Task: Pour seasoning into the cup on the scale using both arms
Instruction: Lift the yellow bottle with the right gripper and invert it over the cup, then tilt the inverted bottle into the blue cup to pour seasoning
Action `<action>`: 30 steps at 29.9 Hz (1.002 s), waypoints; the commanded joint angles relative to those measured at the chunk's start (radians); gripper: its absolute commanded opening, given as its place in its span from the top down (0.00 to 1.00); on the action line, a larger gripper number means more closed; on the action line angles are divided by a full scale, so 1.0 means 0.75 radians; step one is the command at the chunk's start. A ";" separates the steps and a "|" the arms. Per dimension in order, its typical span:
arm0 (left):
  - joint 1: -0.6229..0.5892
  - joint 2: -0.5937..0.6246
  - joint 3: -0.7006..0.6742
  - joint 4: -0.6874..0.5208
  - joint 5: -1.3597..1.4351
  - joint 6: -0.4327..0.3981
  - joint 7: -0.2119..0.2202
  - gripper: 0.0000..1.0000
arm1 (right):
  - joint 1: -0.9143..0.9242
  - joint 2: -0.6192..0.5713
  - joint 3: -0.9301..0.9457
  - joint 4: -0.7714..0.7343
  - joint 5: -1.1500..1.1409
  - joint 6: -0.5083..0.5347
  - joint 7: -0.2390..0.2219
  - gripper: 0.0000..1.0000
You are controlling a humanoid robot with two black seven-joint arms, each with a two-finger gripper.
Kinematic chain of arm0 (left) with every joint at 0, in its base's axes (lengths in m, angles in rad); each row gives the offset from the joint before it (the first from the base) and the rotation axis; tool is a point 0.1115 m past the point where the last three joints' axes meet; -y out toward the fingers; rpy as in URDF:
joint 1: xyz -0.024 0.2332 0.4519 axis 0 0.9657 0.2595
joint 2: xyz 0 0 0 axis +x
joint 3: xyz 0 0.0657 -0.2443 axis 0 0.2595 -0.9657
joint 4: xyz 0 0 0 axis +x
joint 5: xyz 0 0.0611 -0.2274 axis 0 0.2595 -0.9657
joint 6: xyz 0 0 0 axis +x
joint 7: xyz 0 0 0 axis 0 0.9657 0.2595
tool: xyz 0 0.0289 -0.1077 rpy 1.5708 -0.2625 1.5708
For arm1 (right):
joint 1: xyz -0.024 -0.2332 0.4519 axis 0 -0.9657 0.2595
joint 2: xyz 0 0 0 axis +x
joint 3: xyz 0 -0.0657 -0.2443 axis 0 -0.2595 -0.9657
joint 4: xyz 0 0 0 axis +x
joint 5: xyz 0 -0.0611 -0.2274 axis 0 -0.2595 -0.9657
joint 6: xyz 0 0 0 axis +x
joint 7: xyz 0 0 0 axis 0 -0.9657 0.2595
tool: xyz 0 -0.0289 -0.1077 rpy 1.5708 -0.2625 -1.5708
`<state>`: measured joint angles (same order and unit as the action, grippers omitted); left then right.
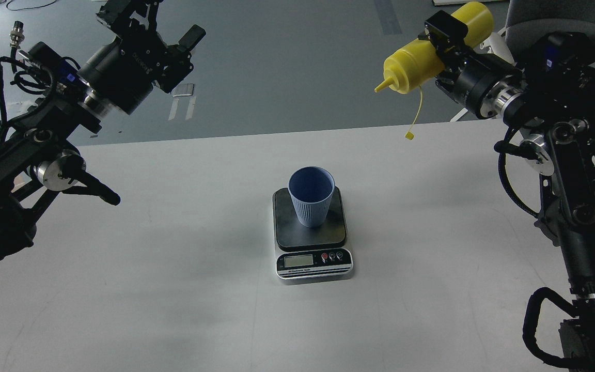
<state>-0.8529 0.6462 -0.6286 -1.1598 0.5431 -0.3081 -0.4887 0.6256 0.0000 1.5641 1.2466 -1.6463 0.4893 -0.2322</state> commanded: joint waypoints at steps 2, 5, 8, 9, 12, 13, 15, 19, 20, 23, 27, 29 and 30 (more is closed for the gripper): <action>0.002 0.004 -0.005 0.000 0.000 -0.002 0.000 0.02 | 0.033 0.000 -0.157 0.050 -0.179 -0.001 0.076 1.00; 0.002 0.004 -0.007 -0.002 0.000 0.000 0.000 0.02 | 0.039 0.000 -0.214 0.091 -0.212 -0.001 0.079 1.00; 0.002 0.004 -0.011 -0.002 0.000 -0.002 0.000 0.02 | 0.045 0.000 -0.277 0.109 -0.239 -0.001 0.083 1.00; 0.002 0.004 -0.013 -0.002 0.002 -0.002 0.000 0.02 | 0.043 0.000 -0.306 0.133 -0.273 -0.001 0.105 1.00; 0.002 0.002 -0.013 -0.002 0.002 -0.002 0.000 0.02 | 0.027 -0.061 -0.381 0.187 -0.359 -0.001 0.152 1.00; 0.002 0.002 -0.013 -0.002 0.002 -0.002 0.000 0.02 | 0.027 -0.061 -0.382 0.187 -0.360 -0.001 0.152 1.00; 0.002 0.000 -0.013 -0.002 0.002 -0.002 0.000 0.02 | 0.021 -0.088 -0.433 0.221 -0.374 -0.001 0.162 1.00; 0.000 0.002 -0.015 -0.002 0.000 -0.002 0.000 0.02 | -0.006 -0.094 -0.463 0.240 -0.380 -0.001 0.162 1.00; 0.002 0.002 -0.015 -0.002 0.000 -0.002 0.000 0.02 | -0.008 -0.098 -0.468 0.242 -0.382 -0.001 0.162 1.00; 0.000 0.004 -0.033 -0.002 0.000 -0.004 0.000 0.02 | -0.026 -0.123 -0.480 0.244 -0.427 -0.001 0.175 1.00; 0.000 0.008 -0.039 -0.002 0.000 -0.008 0.000 0.02 | -0.069 -0.129 -0.484 0.244 -0.508 -0.001 0.207 1.00; 0.000 0.010 -0.039 -0.002 0.000 -0.010 0.000 0.02 | -0.092 -0.123 -0.494 0.248 -0.552 -0.001 0.222 1.00; 0.000 0.012 -0.041 -0.004 -0.002 -0.015 0.000 0.02 | -0.106 -0.125 -0.506 0.248 -0.556 -0.001 0.224 1.00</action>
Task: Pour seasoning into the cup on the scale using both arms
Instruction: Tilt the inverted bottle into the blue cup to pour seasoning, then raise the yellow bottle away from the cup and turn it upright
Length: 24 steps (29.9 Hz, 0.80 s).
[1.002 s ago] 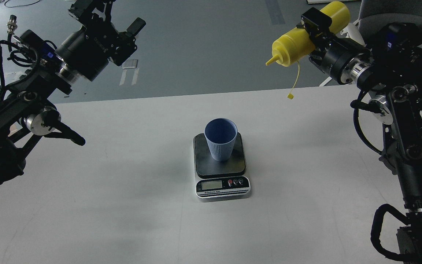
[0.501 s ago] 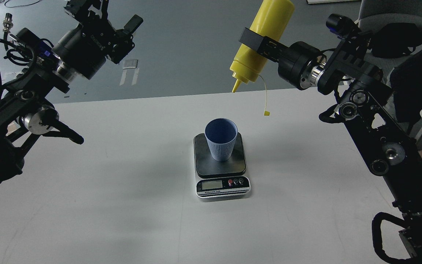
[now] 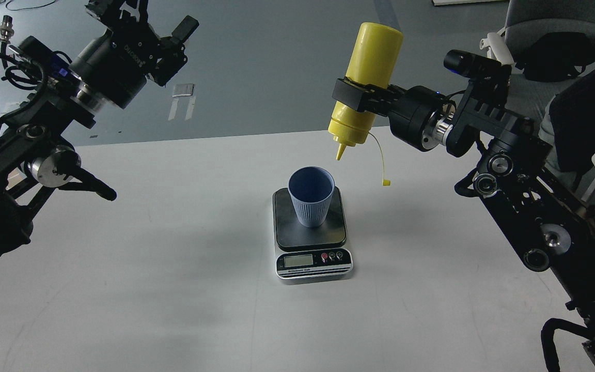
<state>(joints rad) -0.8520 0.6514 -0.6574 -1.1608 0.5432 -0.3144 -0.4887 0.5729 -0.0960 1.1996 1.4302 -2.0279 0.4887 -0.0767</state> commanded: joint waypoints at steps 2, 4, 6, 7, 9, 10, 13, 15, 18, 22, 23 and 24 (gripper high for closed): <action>0.001 0.007 -0.005 -0.007 -0.002 -0.004 0.000 0.02 | -0.050 0.003 -0.031 0.001 -0.047 0.000 0.020 1.00; 0.001 0.007 -0.005 -0.007 -0.002 -0.004 0.000 0.02 | -0.054 0.003 -0.037 -0.007 -0.053 0.000 0.024 1.00; 0.001 0.005 -0.005 -0.009 -0.002 -0.002 0.000 0.02 | -0.054 0.009 -0.057 -0.019 -0.063 0.000 0.025 1.00; 0.001 0.005 -0.005 -0.011 -0.002 -0.002 0.000 0.02 | -0.054 0.017 -0.076 -0.031 -0.068 0.000 0.025 1.00; 0.001 0.005 -0.005 -0.013 -0.002 0.000 0.000 0.02 | -0.044 0.024 -0.090 -0.050 -0.070 -0.013 0.025 1.00; 0.001 0.005 -0.005 -0.015 -0.002 0.000 0.000 0.02 | -0.034 0.034 -0.098 -0.072 -0.068 -0.030 0.025 1.00; 0.001 0.005 -0.005 -0.015 -0.002 -0.004 0.000 0.02 | 0.038 0.067 -0.094 -0.115 -0.064 -0.038 0.025 1.00; 0.001 0.007 -0.005 -0.015 -0.002 -0.008 0.000 0.02 | 0.071 0.077 -0.096 -0.140 -0.063 -0.042 0.025 1.00; 0.001 0.007 -0.005 -0.015 -0.002 -0.010 0.000 0.02 | 0.109 0.089 -0.098 -0.150 -0.066 -0.042 0.025 1.00; 0.001 0.005 -0.005 -0.015 -0.002 -0.012 0.000 0.02 | 0.116 0.087 -0.119 -0.148 -0.070 -0.040 0.025 1.00; 0.001 0.005 -0.005 -0.015 -0.002 -0.012 0.000 0.02 | 0.114 0.087 -0.125 -0.148 -0.070 -0.040 0.025 1.00; 0.003 0.005 -0.005 -0.015 -0.002 -0.010 0.000 0.02 | 0.105 0.087 -0.137 -0.146 -0.070 -0.042 0.025 1.00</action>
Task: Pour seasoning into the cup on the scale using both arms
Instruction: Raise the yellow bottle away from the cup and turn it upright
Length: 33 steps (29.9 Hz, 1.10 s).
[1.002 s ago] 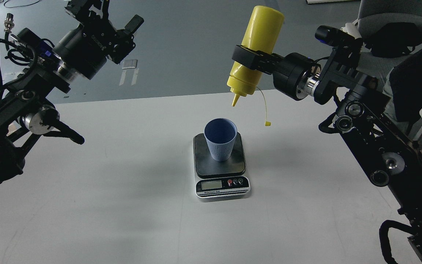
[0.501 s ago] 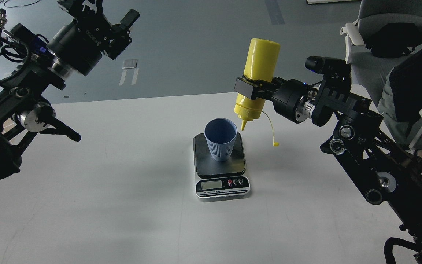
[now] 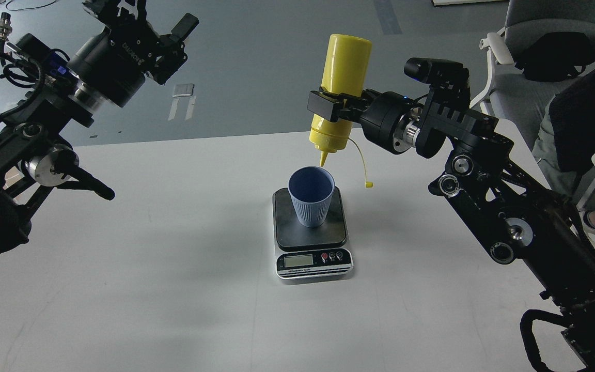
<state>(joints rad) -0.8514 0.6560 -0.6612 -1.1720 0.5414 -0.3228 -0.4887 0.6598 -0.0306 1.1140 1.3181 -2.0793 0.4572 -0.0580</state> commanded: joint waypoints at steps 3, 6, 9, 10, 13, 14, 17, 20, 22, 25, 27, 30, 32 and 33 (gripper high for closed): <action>0.002 -0.001 0.000 0.000 0.000 -0.005 0.000 0.02 | -0.041 0.000 -0.033 0.010 -0.001 -0.004 0.000 1.00; 0.002 -0.001 0.000 0.002 0.000 -0.005 0.000 0.02 | -0.051 0.000 -0.031 0.008 0.001 -0.006 0.000 1.00; 0.002 -0.005 0.000 0.002 0.000 -0.003 0.000 0.02 | -0.035 0.034 0.042 0.000 0.054 -0.012 -0.017 1.00; 0.002 -0.005 0.000 0.002 0.000 -0.003 0.000 0.02 | -0.033 0.041 0.083 -0.001 0.089 -0.008 -0.023 1.00; 0.000 -0.007 0.002 0.002 0.000 -0.001 0.000 0.02 | -0.033 0.041 0.373 -0.001 0.474 0.022 -0.171 0.99; 0.000 -0.007 0.002 0.002 0.000 0.001 0.000 0.02 | -0.033 0.041 0.435 -0.001 0.609 0.024 -0.225 0.99; 0.002 -0.016 0.010 0.002 0.002 0.009 0.000 0.02 | -0.037 0.041 0.617 0.012 1.297 -0.055 -0.383 1.00; 0.002 -0.012 0.014 0.002 0.002 0.009 0.000 0.02 | -0.053 0.041 0.654 0.018 1.563 -0.173 -0.342 1.00; 0.000 -0.012 0.016 0.002 0.002 0.009 0.000 0.02 | -0.074 0.041 0.699 0.008 1.666 -0.182 -0.273 1.00; 0.000 -0.009 0.018 0.000 0.002 0.009 0.000 0.02 | -0.117 0.041 0.746 0.010 1.770 -0.190 -0.244 1.00; 0.002 -0.007 0.021 0.000 0.004 0.005 0.000 0.02 | -0.137 0.041 0.781 0.010 1.876 -0.194 -0.238 1.00; 0.002 -0.001 0.025 0.000 0.004 0.003 0.000 0.02 | -0.141 0.041 0.911 -0.013 2.091 -0.178 -0.258 1.00; 0.000 -0.001 0.027 0.000 0.004 0.003 0.000 0.02 | -0.151 0.041 0.940 -0.037 2.114 -0.168 -0.260 1.00; 0.000 0.001 0.027 0.000 0.004 0.001 0.000 0.02 | -0.166 0.041 0.946 -0.043 2.128 -0.160 -0.264 1.00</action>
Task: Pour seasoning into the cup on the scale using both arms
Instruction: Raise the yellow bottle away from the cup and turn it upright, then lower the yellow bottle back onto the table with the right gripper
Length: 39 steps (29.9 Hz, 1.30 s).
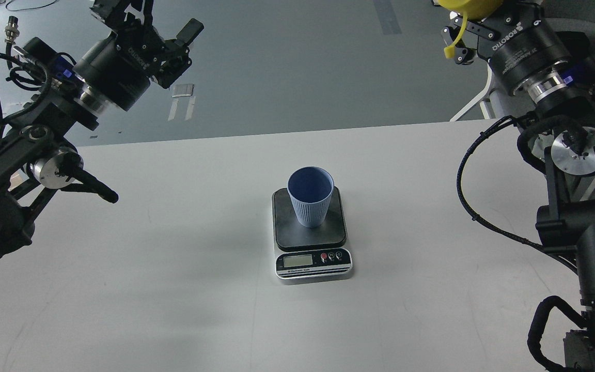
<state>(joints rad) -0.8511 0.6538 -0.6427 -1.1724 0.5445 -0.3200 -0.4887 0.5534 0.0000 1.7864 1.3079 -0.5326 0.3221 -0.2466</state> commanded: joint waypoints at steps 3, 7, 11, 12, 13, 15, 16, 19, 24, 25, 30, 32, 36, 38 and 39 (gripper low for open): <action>0.000 0.004 0.004 0.003 0.000 -0.003 0.000 0.02 | -0.189 0.000 0.048 -0.016 0.170 0.106 -0.047 1.00; 0.004 0.008 0.014 0.003 0.002 -0.001 0.000 0.02 | -0.357 0.000 0.050 -0.028 0.254 0.222 -0.066 0.99; 0.004 0.028 0.053 0.003 0.004 -0.001 0.000 0.02 | -0.429 0.000 0.056 -0.079 0.334 0.222 -0.070 0.98; 0.002 0.030 0.057 0.001 0.004 -0.001 0.000 0.02 | -0.431 0.000 0.058 -0.095 0.346 0.222 -0.070 0.98; 0.002 0.032 0.063 0.001 0.004 0.001 0.000 0.02 | -0.435 0.000 0.084 -0.126 0.374 0.222 -0.070 0.98; 0.002 0.040 0.067 -0.001 0.004 0.001 0.000 0.02 | -0.443 0.000 0.148 -0.177 0.440 0.222 -0.080 0.97; 0.002 0.045 0.067 -0.001 0.004 0.001 0.000 0.02 | -0.455 0.000 0.170 -0.202 0.464 0.222 -0.086 0.97; 0.002 0.059 0.069 -0.008 0.004 0.001 0.000 0.02 | -0.488 0.000 0.199 -0.249 0.483 0.222 -0.095 0.96; 0.004 0.081 0.076 -0.038 0.004 0.007 0.000 0.02 | -0.527 0.000 0.205 -0.337 0.526 0.222 -0.119 0.94; 0.004 0.096 0.092 -0.040 0.006 0.009 0.000 0.02 | -0.527 0.000 0.207 -0.347 0.528 0.222 -0.119 0.94; 0.004 0.137 0.104 -0.069 0.004 0.009 0.000 0.02 | -0.529 0.000 0.203 -0.388 0.565 0.222 -0.137 0.91; 0.006 0.141 0.106 -0.071 0.004 0.009 0.000 0.02 | -0.529 0.000 0.195 -0.406 0.585 0.222 -0.164 0.91; 0.020 0.143 0.114 -0.083 0.006 0.014 0.000 0.02 | -0.525 0.000 0.193 -0.443 0.612 0.222 -0.168 0.91; 0.020 0.143 0.123 -0.087 0.006 0.014 0.000 0.02 | -0.523 0.000 0.193 -0.478 0.630 0.222 -0.168 0.90; 0.020 0.143 0.131 -0.087 0.006 0.016 0.000 0.02 | -0.519 0.000 0.195 -0.533 0.651 0.222 -0.168 0.90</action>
<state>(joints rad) -0.8373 0.7605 -0.5563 -1.2342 0.5485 -0.3102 -0.4887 0.1593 0.0000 1.9315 0.9736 -0.0742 0.4887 -0.3725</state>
